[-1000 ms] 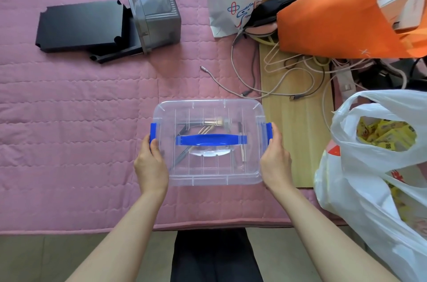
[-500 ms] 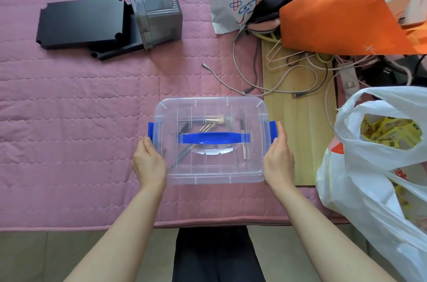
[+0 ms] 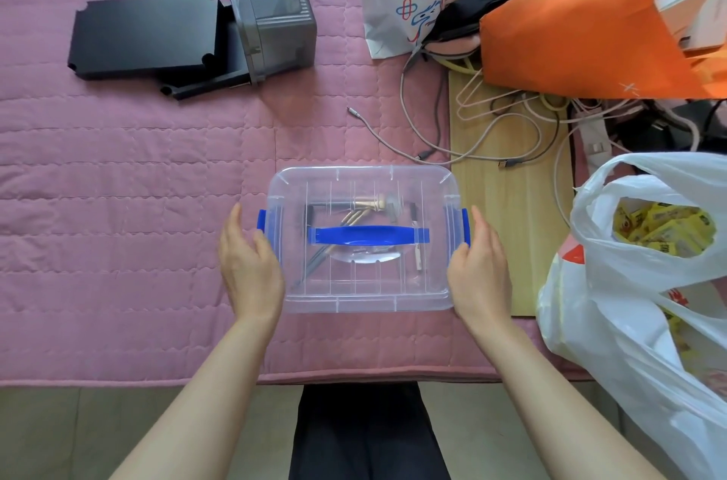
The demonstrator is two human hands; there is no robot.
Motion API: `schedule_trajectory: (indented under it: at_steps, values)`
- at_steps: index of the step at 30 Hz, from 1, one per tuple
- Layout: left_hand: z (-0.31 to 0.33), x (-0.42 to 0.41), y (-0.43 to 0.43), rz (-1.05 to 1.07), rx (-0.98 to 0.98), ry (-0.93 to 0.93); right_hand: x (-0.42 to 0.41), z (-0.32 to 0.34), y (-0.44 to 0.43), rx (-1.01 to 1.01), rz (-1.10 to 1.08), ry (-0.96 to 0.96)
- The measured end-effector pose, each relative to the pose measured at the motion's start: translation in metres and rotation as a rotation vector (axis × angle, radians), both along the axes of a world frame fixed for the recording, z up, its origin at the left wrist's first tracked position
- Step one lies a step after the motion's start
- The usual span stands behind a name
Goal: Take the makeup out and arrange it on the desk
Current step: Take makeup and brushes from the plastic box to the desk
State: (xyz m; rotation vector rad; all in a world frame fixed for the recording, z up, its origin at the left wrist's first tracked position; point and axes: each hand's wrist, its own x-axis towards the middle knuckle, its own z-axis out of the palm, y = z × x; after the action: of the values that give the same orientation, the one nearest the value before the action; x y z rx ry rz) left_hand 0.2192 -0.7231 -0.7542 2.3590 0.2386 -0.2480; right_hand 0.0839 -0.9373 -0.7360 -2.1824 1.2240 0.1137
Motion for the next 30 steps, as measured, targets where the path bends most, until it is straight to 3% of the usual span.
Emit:
schedule_trajectory:
  at_steps: [4, 10, 15, 30]
  values:
    - [0.001, -0.014, -0.017, -0.456, 0.041, -0.198, 0.009, 0.000, 0.019, -0.157, 0.306, 0.006]
    - [-0.012, -0.028, -0.038, -0.789, 0.142, -0.226, 0.025, -0.006, 0.036, -0.224, 0.506, 0.072]
    - [-0.020, -0.033, -0.040, -0.814, 0.145, -0.214, 0.028, -0.015, 0.040, -0.321, 0.554, 0.116]
    - [0.003, -0.009, -0.056, -0.776, 0.044, -0.255, 0.046, 0.005, 0.024, -0.316, 0.485, -0.048]
